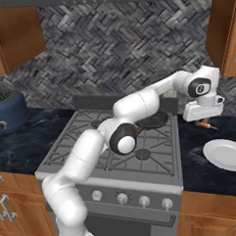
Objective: Place the shrimp on the plate and place the bell pepper on the same plate.
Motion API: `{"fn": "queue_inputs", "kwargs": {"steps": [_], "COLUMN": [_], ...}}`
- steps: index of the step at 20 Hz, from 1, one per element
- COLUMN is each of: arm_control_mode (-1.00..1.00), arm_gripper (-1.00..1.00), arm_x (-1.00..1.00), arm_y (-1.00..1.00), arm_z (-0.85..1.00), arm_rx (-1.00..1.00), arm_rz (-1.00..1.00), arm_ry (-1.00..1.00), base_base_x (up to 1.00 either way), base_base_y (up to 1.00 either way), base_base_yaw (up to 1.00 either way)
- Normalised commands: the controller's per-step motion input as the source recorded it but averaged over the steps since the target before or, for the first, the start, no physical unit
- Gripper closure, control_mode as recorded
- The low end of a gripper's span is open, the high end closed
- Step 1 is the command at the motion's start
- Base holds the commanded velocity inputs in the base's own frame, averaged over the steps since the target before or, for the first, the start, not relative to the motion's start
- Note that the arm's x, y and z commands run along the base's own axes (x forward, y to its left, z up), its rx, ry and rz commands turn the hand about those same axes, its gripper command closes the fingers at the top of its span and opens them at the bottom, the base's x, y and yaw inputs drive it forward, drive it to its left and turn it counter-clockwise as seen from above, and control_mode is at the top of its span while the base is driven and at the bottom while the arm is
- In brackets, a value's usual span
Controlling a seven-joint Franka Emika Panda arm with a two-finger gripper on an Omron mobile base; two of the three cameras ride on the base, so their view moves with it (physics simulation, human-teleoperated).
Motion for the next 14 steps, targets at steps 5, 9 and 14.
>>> {"fn": "queue_inputs", "kwargs": {"steps": [5,9,14], "arm_control_mode": [-1.00,-1.00,-1.00], "arm_gripper": [1.00,1.00,1.00], "arm_x": [-0.50,-0.33,-0.05], "arm_y": [-0.01,0.00,-0.01], "arm_z": [-0.18,-0.17,-0.14], "arm_rx": [-0.15,-0.11,-0.05], "arm_rz": [-0.02,-0.03,-0.03], "arm_ry": [-0.08,-0.05,0.00], "base_base_x": [0.00,0.00,0.00], "base_base_y": [0.00,0.00,0.00], "base_base_yaw": [0.00,0.00,0.00]}}
